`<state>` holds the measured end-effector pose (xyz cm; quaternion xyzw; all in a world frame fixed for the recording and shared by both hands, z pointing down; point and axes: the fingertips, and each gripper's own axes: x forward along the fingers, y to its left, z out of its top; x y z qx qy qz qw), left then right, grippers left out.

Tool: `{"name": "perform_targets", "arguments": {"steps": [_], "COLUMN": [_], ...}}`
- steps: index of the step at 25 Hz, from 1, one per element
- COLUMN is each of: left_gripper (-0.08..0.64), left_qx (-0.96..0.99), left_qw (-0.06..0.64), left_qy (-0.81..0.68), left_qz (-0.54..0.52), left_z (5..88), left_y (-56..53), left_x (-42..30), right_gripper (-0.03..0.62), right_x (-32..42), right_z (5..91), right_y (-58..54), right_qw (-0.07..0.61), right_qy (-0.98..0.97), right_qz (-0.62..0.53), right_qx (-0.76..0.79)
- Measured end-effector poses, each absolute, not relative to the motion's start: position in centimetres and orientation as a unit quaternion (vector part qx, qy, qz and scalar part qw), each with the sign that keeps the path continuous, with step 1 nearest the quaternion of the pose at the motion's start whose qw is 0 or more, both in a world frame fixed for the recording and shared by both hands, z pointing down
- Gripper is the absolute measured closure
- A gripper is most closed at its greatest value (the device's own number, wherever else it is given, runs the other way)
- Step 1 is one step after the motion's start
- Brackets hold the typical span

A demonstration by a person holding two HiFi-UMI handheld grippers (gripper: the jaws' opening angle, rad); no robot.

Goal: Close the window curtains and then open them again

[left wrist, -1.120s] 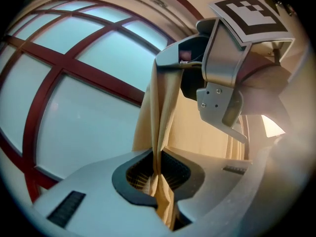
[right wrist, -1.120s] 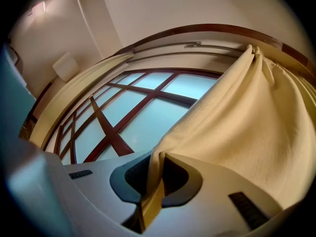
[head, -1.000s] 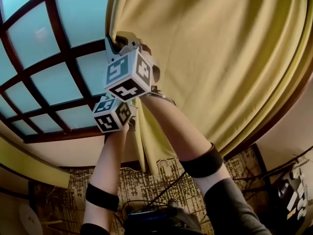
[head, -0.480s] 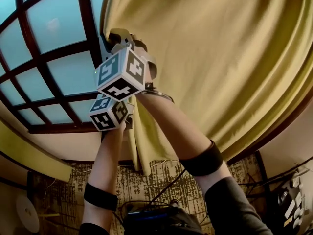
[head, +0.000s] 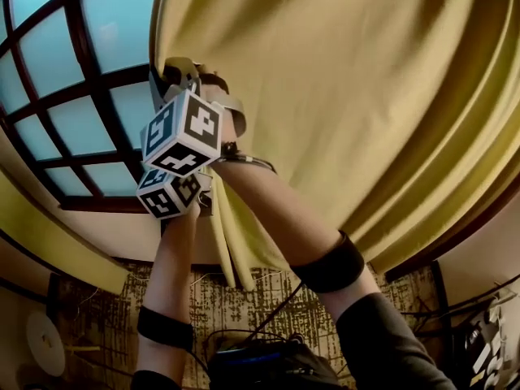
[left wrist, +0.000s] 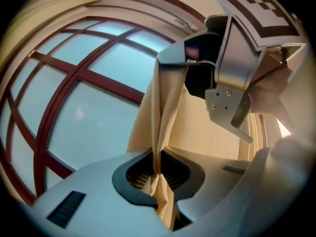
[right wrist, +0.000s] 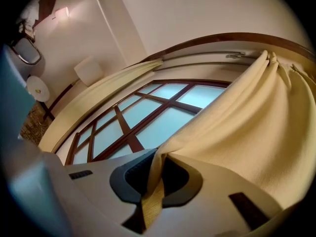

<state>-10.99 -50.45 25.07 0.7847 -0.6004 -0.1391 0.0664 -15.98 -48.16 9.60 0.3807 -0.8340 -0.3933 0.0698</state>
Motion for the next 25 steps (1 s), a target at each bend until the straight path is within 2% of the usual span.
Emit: {"name": "perform_targets", "arguments": {"steps": [9, 25], "left_gripper": [0.549, 0.548], "left_qx": [0.778, 0.811], "left_qw": [0.069, 0.086], "left_qy": [-0.608, -0.566], "left_qz": [-0.14, -0.119], "left_z": [25.3, 26.7], "left_y": [-48.6, -48.3], "left_x": [-18.1, -16.1], "right_gripper": [0.563, 0.56], "right_x": [-22.8, -19.8], "right_z": [9.8, 10.9], "right_y": [-46.5, -47.7], "right_qw": [0.049, 0.064], "right_qy": [-0.849, -0.836], "right_qz": [-0.377, -0.337], "right_qx": [0.366, 0.427]}}
